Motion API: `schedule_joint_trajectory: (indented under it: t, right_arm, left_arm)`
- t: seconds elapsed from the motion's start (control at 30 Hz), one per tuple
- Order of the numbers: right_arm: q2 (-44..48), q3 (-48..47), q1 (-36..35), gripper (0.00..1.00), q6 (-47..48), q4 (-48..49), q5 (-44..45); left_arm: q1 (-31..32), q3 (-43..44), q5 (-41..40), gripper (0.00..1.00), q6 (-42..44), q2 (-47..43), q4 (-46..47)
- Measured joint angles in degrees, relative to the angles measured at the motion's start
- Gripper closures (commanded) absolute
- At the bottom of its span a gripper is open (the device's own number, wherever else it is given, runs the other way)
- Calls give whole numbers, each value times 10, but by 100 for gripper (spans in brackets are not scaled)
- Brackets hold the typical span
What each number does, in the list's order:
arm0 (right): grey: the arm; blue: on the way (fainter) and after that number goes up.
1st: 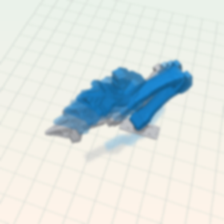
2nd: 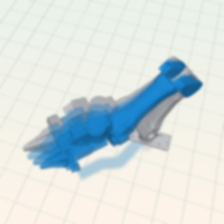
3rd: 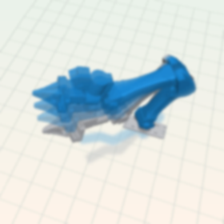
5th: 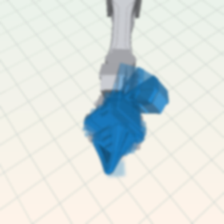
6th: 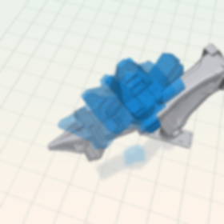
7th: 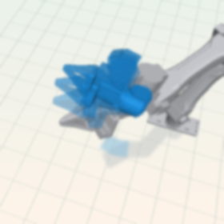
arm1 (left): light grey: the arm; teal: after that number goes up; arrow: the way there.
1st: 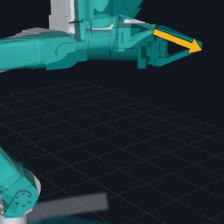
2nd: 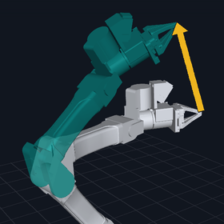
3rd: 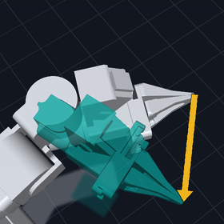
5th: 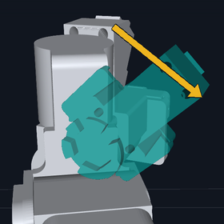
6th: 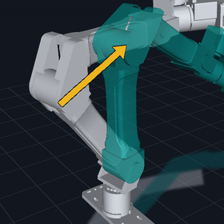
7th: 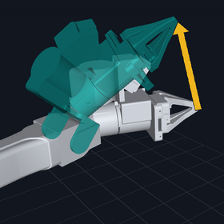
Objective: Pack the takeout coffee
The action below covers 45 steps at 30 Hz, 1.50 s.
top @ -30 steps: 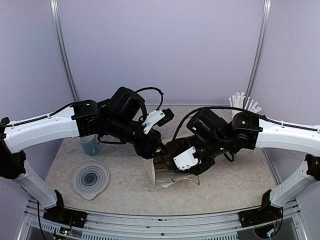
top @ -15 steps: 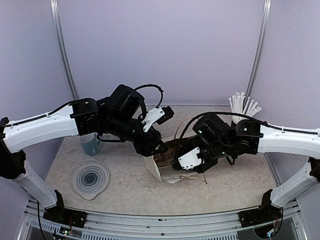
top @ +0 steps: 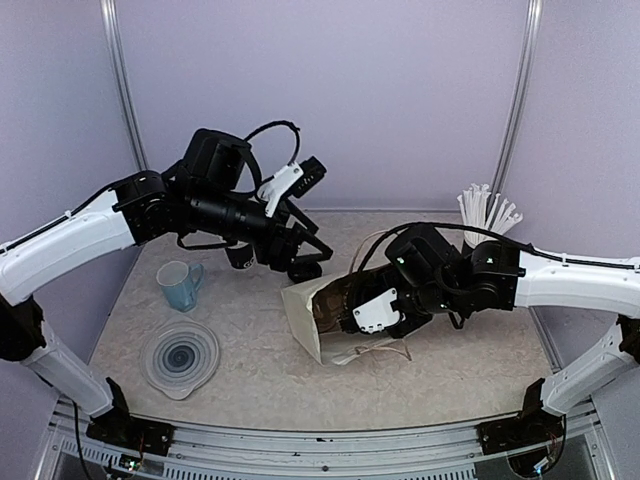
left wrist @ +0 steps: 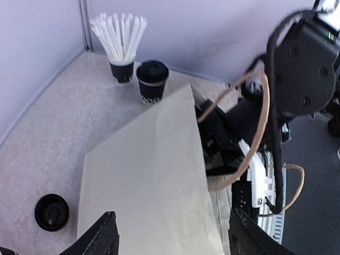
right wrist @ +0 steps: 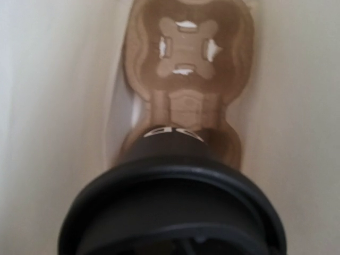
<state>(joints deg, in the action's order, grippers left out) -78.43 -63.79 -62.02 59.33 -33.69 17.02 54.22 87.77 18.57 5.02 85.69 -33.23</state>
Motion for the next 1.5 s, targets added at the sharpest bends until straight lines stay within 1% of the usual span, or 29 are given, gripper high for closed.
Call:
schedule_joint_trajectory:
  t: [0.1,0.2,0.3,0.4,0.47,0.57,0.67,0.8,1.23,1.5]
  right_arm:
    - [0,3,0,60,5,15,17]
    - [0,11,0,60,12,28,31]
    - [-2,17,0,60,17,35,40]
    - [-6,18,1,60,20,38,45]
    - [-9,18,3,60,21,40,47]
    - [-14,18,11,60,22,47,47]
    - [-18,18,19,60,25,52,47]
    - [-25,18,25,60,28,60,44]
    - [-67,18,43,61,44,96,24]
    - [-80,17,52,61,54,118,18]
  left_arm:
    - [-65,0,33,34,-8,-18,55]
    - [-114,27,28,36,-19,8,90]
    - [-141,98,5,39,-24,94,107]
    - [-160,173,-12,40,-35,207,107]
    - [-168,207,-19,40,-45,274,102]
    - [-178,239,-25,40,-57,356,88]
    - [-180,252,-24,40,-70,412,80]
    - [-177,252,-18,40,-80,445,80]
    - [-161,271,5,41,-84,507,85]
    - [-158,271,23,42,-78,512,83]
